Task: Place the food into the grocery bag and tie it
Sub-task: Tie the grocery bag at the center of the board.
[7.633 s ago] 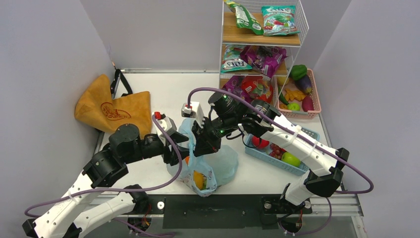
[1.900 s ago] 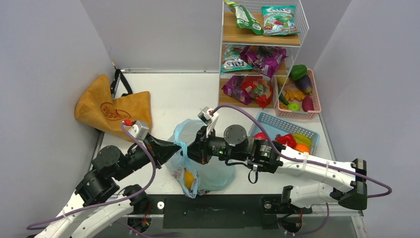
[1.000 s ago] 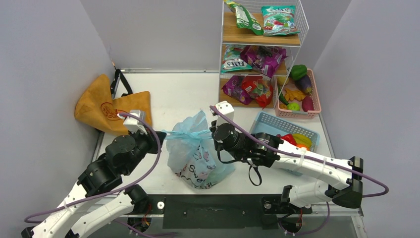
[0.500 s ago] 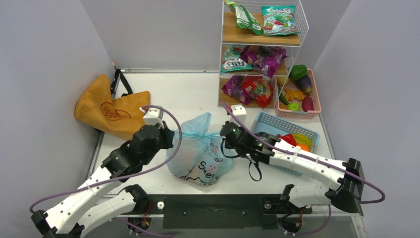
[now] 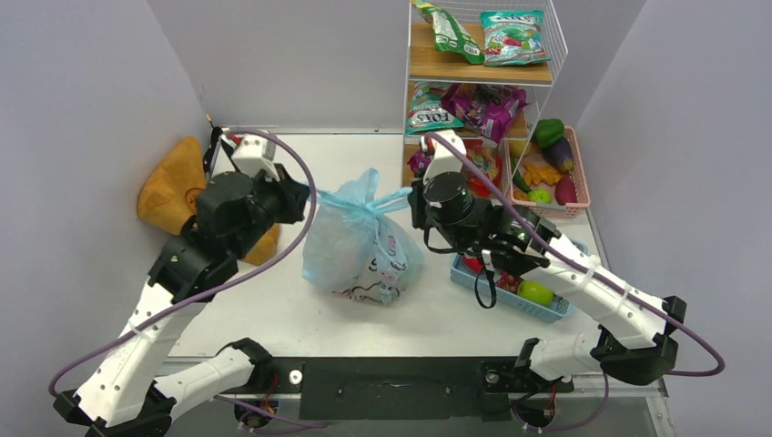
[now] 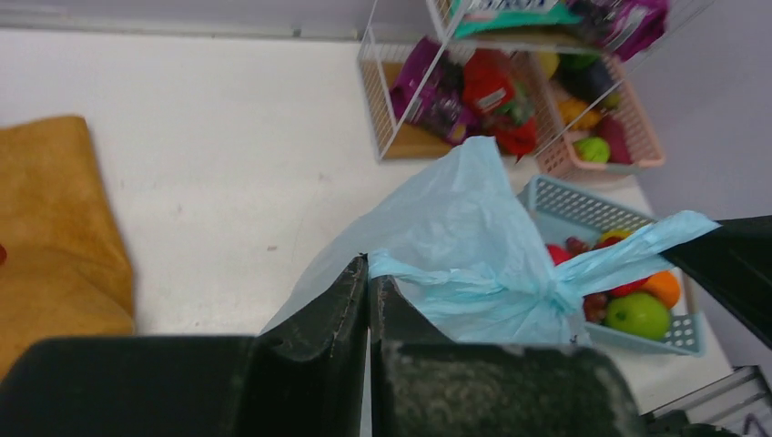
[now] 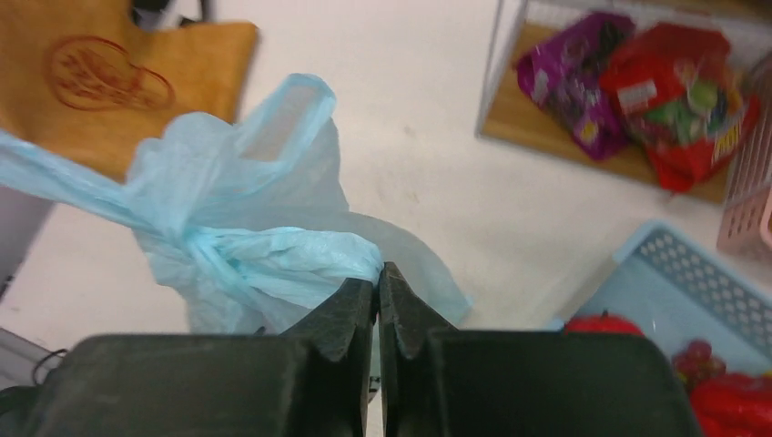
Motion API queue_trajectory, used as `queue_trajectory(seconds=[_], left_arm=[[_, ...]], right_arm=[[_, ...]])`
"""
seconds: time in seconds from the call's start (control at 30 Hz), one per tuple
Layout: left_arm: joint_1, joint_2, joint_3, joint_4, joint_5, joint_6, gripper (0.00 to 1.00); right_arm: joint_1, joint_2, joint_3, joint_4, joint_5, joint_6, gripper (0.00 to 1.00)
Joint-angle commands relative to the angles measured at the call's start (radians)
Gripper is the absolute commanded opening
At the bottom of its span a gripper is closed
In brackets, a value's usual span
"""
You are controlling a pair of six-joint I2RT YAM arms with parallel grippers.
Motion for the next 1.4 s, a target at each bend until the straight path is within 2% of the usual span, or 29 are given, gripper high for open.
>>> queue_trajectory(seconds=[0.0, 0.1, 0.2, 0.3, 0.37, 0.4, 0.53, 0.7, 0.8, 0.97, 1.1, 1.3, 1.37], left_arm=[[0.017, 0.050, 0.253, -0.018, 0.032, 0.069, 0.00], [0.016, 0.068, 0.315, 0.021, 0.108, 0.063, 0.00], [0.017, 0.061, 0.289, 0.051, 0.112, 0.063, 0.00], [0.019, 0.042, 0.198, 0.048, 0.065, 0.062, 0.00], [0.021, 0.016, 0.100, 0.069, 0.033, 0.071, 0.00], [0.030, 0.001, 0.062, 0.078, 0.019, 0.069, 0.00], [0.146, 0.002, -0.151, 0.055, -0.035, -0.021, 0.00], [0.342, 0.001, -0.445, 0.141, 0.065, -0.096, 0.00], [0.401, -0.009, -0.494, 0.143, 0.080, -0.085, 0.00], [0.462, -0.049, -0.478, 0.114, 0.106, -0.056, 0.00], [0.464, -0.063, -0.385, 0.092, 0.164, -0.045, 0.00], [0.463, -0.055, -0.135, 0.067, 0.263, -0.037, 0.00], [0.462, -0.024, 0.017, 0.047, 0.291, -0.035, 0.00]], right_arm=[[0.095, 0.095, 0.290, -0.085, 0.088, -0.163, 0.00], [0.124, 0.148, 0.407, -0.100, 0.084, -0.175, 0.00], [0.122, 0.165, 0.386, -0.102, 0.128, -0.174, 0.00], [0.078, 0.126, 0.249, -0.111, 0.164, -0.136, 0.00], [-0.059, 0.083, 0.110, -0.098, 0.135, -0.096, 0.00], [-0.070, 0.067, 0.054, -0.089, 0.130, -0.072, 0.00], [-0.220, 0.021, -0.280, -0.032, 0.115, 0.005, 0.00], [-0.300, 0.103, -0.431, 0.016, 0.093, 0.076, 0.00], [-0.316, 0.114, -0.484, 0.046, 0.085, 0.085, 0.00], [-0.339, 0.121, -0.501, 0.071, 0.085, 0.066, 0.00], [-0.317, 0.085, -0.464, 0.074, 0.061, 0.036, 0.00], [-0.248, -0.005, -0.218, -0.022, 0.137, -0.013, 0.00], [-0.238, -0.019, -0.116, -0.060, 0.139, -0.034, 0.00]])
